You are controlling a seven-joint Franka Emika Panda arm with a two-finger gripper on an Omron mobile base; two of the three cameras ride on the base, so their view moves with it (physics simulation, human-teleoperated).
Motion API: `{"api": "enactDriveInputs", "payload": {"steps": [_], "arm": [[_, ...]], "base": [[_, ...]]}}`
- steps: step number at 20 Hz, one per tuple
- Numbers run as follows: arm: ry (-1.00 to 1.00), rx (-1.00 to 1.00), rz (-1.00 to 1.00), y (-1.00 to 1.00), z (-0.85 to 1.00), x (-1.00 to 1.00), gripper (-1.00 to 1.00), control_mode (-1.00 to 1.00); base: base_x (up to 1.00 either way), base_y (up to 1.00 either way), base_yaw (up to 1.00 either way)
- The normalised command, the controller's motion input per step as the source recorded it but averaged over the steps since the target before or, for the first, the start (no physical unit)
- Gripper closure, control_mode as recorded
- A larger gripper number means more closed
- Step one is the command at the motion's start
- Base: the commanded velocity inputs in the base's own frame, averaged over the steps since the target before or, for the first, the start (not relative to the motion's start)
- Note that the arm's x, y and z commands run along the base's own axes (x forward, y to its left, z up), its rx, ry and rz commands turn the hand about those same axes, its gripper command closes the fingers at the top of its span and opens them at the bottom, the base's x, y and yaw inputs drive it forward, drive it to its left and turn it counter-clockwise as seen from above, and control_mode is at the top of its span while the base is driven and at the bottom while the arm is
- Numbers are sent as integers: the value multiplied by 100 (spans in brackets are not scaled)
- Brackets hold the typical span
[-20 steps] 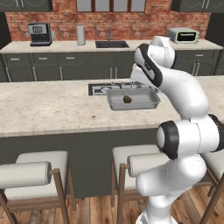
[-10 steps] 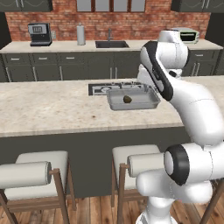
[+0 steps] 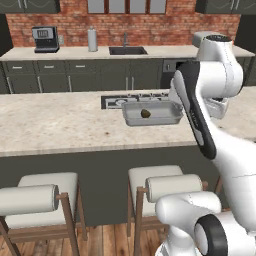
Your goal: Pick up both kiwis from the fridge and place them inside the tupperware on the counter.
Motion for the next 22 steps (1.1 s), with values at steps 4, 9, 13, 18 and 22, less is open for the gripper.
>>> {"api": "enactDriveInputs", "payload": {"steps": [4,9,13,18,22], "arm": [[-33,0,0,0,22,-100,-100,-100],[-27,-2,3,0,30,-100,-100,-100],[-11,-17,4,0,36,-90,-100,-100],[-3,-19,1,0,15,-60,-100,-100],[0,-1,1,2,0,-5,-100,-100]], "base": [[0,0,0],[0,0,0],[0,0,0],[0,0,0],[0,0,0]]}}
